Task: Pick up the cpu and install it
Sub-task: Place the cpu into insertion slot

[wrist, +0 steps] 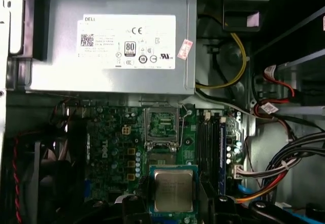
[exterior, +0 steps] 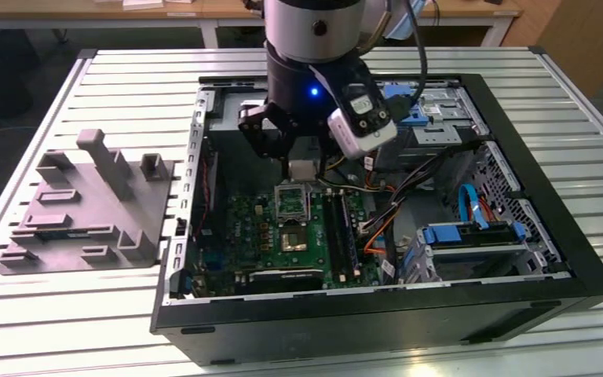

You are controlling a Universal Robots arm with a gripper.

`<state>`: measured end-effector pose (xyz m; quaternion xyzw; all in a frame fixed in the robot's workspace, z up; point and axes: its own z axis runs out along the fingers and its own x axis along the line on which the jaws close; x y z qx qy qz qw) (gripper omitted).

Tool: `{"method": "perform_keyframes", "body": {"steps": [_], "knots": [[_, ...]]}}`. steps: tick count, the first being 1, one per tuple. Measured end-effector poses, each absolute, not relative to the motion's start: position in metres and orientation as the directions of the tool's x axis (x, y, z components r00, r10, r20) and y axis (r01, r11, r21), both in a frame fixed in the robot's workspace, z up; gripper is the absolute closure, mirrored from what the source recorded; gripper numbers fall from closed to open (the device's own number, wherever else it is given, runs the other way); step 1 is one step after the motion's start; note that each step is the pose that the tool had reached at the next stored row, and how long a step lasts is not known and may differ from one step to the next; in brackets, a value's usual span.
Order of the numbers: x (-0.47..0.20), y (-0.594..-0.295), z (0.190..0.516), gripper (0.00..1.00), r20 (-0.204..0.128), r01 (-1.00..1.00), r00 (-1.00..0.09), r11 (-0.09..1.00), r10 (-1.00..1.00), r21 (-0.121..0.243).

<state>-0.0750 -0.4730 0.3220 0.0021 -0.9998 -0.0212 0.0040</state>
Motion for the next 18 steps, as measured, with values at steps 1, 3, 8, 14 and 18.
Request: {"method": "perform_keyframes", "body": {"steps": [1,3,8,14,18], "knots": [[-0.075,-0.476,0.320,0.53,0.008,-0.004,-1.000,0.999,-0.004,0.043],[-0.075,-0.481,0.316,0.53,0.008,-0.004,-1.000,0.999,-0.004,0.043],[-0.075,-0.484,0.307,0.53,0.008,-0.004,-1.000,0.999,-0.004,0.043],[-0.075,-0.484,0.296,0.53,0.008,-0.004,-1.000,0.999,-0.004,0.043],[-0.075,-0.484,0.289,0.53,0.008,-0.004,-1.000,0.999,-0.004,0.043]]}}
